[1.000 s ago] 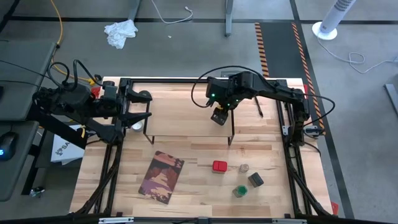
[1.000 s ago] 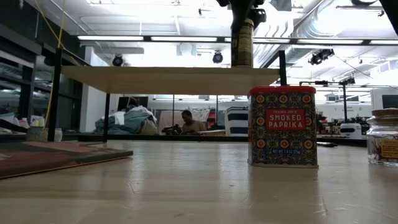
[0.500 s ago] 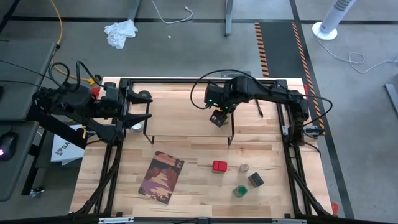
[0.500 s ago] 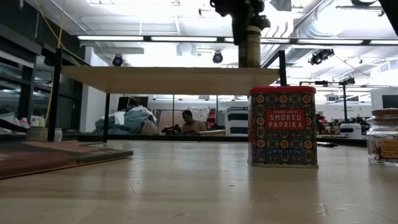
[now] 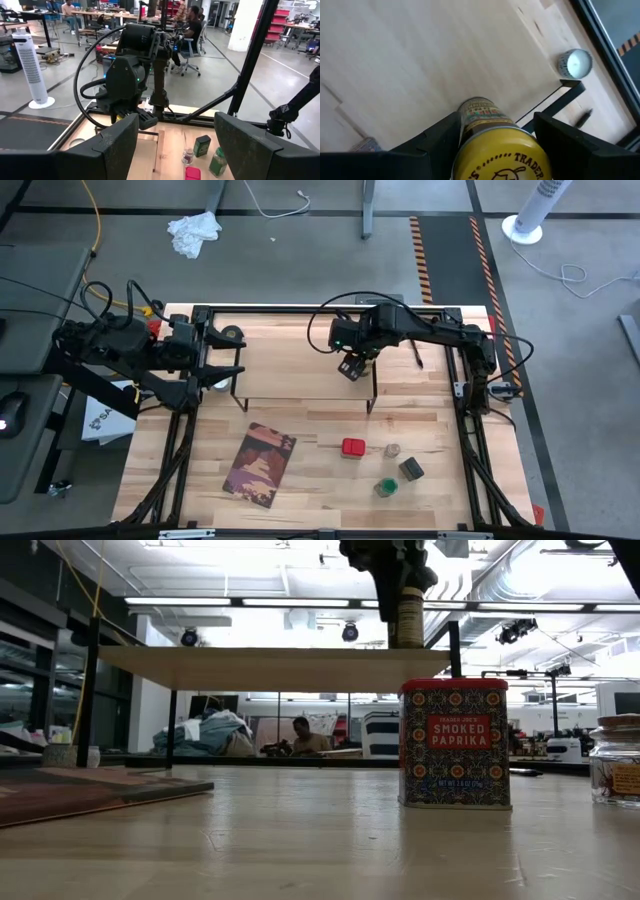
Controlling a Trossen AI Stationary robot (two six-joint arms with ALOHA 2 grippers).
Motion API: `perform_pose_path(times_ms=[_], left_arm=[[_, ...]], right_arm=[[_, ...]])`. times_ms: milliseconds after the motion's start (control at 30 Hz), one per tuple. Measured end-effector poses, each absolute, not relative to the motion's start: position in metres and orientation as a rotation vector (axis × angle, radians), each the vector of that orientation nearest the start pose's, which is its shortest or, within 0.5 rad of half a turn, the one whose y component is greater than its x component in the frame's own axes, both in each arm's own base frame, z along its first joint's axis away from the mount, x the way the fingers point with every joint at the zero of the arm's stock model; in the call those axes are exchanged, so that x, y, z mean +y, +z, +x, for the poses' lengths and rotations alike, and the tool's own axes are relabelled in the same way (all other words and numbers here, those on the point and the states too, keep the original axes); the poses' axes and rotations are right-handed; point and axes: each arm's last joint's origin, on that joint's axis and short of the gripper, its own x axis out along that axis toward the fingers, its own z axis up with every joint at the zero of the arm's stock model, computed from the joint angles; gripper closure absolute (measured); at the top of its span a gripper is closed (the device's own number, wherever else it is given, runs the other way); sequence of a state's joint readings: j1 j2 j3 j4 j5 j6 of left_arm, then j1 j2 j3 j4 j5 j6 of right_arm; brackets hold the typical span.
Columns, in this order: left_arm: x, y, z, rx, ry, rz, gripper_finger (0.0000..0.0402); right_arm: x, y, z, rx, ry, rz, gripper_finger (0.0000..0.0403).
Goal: Shelf spices
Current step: Put the yellow seasoning bottle on the shelf
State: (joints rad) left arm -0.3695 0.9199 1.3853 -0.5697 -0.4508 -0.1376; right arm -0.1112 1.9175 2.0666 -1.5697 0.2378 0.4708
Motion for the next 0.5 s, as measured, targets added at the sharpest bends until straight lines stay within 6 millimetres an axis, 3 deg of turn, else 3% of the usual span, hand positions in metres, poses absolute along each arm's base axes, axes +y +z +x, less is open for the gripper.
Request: perform_pose_path(times_ms=[500], left_arm=[[-0.0407, 0.4670, 0.1402, 0.093, 0.089, -0.103, 0.0145]], right_arm=[[-0.0454, 0.3542, 0.3628, 1.246, -0.569, 0.328, 0.0158]])
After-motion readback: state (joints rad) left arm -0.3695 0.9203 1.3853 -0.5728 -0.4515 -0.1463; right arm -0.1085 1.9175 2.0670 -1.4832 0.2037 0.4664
